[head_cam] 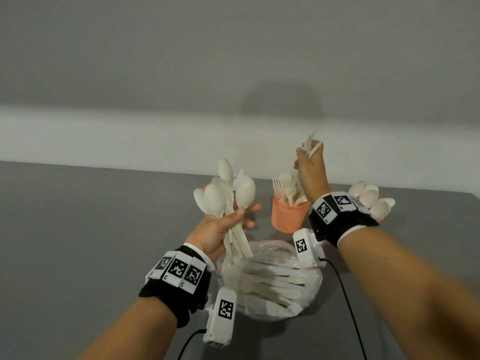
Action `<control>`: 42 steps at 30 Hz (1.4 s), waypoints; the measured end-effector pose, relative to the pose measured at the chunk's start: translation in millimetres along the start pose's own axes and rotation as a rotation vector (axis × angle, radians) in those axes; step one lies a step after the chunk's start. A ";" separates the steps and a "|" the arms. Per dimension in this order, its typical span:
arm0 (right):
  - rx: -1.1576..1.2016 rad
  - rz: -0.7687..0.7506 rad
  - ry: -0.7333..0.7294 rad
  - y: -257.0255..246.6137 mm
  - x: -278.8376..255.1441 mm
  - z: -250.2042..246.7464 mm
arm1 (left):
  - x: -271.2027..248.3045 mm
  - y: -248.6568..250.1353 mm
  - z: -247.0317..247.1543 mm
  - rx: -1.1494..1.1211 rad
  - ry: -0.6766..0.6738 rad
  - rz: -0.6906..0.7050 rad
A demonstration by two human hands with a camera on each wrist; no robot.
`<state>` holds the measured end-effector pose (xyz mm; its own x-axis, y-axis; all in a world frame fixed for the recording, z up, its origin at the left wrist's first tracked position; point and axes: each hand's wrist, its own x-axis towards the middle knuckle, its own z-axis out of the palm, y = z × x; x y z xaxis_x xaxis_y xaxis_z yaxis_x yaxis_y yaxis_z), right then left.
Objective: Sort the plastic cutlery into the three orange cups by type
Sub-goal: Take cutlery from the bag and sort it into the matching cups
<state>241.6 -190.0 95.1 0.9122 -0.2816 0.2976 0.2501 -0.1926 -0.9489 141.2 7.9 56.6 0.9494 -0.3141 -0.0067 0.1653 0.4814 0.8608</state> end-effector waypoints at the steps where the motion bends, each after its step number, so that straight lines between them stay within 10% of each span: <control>1: -0.029 0.050 -0.019 10.8 -0.4 1.0 | -0.6 -1.5 0.0 0.016 -0.008 0.006; 11: -0.300 -0.312 0.005 5.4 -20.6 -3.9 | 5.1 -2.4 -2.2 -0.005 -0.001 0.016; 19: 0.011 0.022 -0.650 -18.0 -90.1 15.8 | 9.1 -4.3 7.6 -0.030 0.108 0.022; 30: -0.213 -0.243 -0.388 -24.1 -121.4 36.6 | 4.2 -9.8 9.3 -0.086 0.106 0.000; 42: -0.135 -0.207 -0.170 -22.6 -111.8 39.6 | -1.0 -7.3 27.5 0.064 0.072 -0.021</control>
<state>146.9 -117.0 79.1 0.8905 -0.0641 0.4505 0.4014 -0.3558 -0.8440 131.7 -17.7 64.4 0.9630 -0.2627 -0.0594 0.1699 0.4211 0.8910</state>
